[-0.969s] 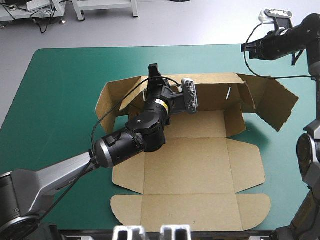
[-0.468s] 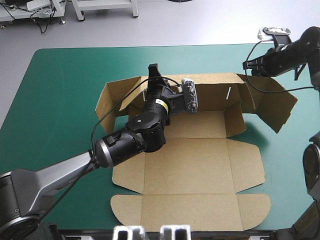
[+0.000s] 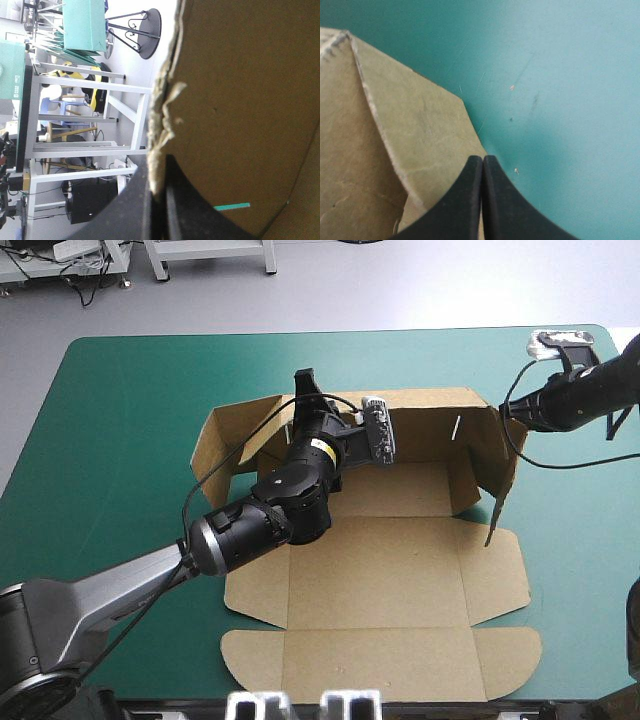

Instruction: Fold the box

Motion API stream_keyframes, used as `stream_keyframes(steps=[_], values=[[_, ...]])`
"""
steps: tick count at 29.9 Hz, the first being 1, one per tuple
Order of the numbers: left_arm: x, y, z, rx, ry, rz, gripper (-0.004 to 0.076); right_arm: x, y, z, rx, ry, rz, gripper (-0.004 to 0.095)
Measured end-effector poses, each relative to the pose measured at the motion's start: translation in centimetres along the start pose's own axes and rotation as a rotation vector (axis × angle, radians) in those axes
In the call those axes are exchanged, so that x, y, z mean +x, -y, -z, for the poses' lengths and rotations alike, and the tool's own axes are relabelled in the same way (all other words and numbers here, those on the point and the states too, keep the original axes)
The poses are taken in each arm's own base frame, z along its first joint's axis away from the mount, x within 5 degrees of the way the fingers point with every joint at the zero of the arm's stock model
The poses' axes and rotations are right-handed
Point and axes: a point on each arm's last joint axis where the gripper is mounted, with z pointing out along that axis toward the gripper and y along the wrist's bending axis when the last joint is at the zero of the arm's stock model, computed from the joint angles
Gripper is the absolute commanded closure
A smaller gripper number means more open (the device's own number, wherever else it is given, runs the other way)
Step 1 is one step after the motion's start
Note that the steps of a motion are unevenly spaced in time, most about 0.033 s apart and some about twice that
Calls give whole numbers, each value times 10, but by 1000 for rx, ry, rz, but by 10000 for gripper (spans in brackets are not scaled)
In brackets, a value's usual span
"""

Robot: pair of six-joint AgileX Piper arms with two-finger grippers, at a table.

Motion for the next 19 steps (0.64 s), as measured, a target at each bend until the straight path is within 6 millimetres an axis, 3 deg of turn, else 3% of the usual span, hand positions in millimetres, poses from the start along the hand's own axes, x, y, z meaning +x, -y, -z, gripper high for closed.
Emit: stream_keyframes(steps=[12,19], values=[[0,20,-12,94,-59,-33,732,29,-14,-9,-99,63,42,926],[0,26,-18,101,-79,-59,732,67,-8,-26,-83,129,27,926]])
